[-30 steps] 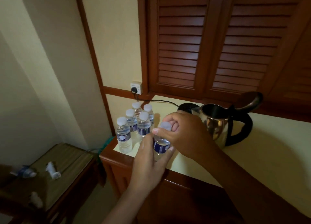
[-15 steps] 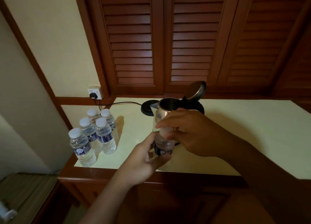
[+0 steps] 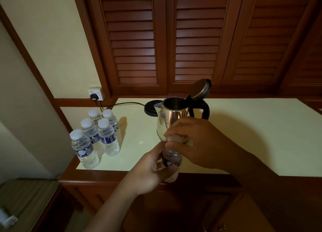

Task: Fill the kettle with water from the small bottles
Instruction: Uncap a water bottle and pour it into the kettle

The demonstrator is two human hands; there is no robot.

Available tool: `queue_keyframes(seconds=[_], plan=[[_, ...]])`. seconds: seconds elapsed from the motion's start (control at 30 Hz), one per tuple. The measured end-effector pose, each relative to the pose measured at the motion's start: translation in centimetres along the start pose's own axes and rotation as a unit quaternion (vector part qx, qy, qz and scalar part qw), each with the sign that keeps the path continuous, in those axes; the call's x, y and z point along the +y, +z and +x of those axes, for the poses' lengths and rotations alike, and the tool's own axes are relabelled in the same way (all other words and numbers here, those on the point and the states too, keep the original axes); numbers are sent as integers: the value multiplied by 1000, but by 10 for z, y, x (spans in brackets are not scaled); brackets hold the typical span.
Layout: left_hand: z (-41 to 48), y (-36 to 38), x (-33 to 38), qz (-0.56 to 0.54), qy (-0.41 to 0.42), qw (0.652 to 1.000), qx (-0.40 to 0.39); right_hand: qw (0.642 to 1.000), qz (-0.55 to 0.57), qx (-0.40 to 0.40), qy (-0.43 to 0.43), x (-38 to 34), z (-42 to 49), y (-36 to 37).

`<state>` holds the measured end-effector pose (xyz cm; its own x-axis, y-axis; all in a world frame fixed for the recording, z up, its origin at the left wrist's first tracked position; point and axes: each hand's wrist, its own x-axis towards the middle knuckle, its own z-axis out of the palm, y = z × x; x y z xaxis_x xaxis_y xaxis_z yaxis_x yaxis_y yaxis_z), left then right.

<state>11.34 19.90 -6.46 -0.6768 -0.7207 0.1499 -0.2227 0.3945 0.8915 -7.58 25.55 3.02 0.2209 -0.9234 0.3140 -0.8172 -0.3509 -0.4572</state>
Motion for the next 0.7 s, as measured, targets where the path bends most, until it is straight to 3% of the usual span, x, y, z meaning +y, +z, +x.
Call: queue_keyframes(seconds=[0.2,0.33,0.47,0.57,0.7], plan=[[0,-1,-3,-36,-18,999,15,994,56,94,-14,18,-21,20],[5,-1,-4,-37,-29,998,34,972,135,185,54,32,-29,38],[8,0,-6,-22,-52,996,62,941,199,225,152,61,-35,65],[10,-1,-9,-15,-66,994,82,943,131,227,205,98,-38,83],[11,-6,-11,-8,-73,992,101,964,-5,140,227,142,-44,95]])
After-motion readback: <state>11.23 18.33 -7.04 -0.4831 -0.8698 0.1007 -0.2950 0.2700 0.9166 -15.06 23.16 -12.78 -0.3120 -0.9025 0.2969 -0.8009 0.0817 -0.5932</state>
